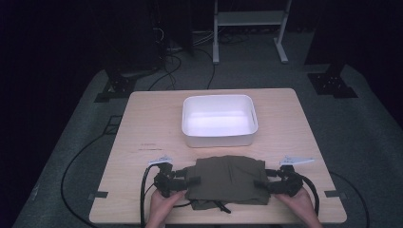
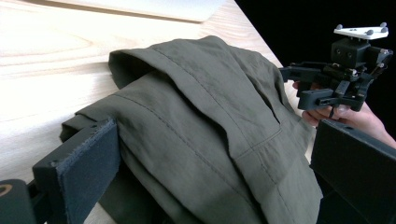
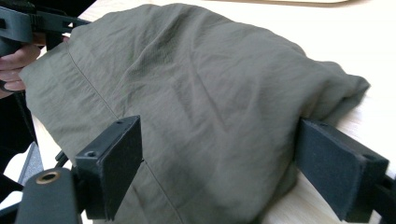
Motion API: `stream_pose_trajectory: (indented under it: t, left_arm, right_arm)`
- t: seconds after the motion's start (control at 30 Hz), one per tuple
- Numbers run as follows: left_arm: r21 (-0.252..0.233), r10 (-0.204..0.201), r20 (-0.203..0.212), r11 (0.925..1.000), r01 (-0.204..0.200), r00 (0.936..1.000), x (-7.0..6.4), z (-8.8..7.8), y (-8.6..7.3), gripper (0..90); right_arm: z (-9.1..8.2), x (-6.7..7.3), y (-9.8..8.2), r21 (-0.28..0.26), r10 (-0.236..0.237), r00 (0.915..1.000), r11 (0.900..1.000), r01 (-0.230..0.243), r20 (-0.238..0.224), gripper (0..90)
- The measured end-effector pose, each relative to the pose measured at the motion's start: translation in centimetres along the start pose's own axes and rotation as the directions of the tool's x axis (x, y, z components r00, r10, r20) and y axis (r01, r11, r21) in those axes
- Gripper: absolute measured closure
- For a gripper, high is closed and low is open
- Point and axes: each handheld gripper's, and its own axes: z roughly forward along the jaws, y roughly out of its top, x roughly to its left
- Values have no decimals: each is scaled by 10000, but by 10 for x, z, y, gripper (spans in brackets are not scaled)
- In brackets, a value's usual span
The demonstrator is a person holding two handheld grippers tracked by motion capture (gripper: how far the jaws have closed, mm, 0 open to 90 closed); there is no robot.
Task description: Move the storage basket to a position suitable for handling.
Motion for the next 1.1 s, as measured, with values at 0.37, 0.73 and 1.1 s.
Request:
stream_pose_trajectory:
  t: [0.37,0.73,1.1]
  left_arm:
    - [522,306,-260,9982,-292,9992,-2,16,0,22]
    - [1090,607,-566,9926,-543,9965,-4,27,-3,117]
    - [1495,1016,-1028,9850,-856,9895,-10,30,-1,227]
  right_arm:
    - [14,4,3,359,-325,9987,9989,311,393,160]
    - [19,16,0,646,-1441,9820,9885,1370,1224,294]
    - [26,29,-1,973,-2412,9540,9691,2268,1780,490]
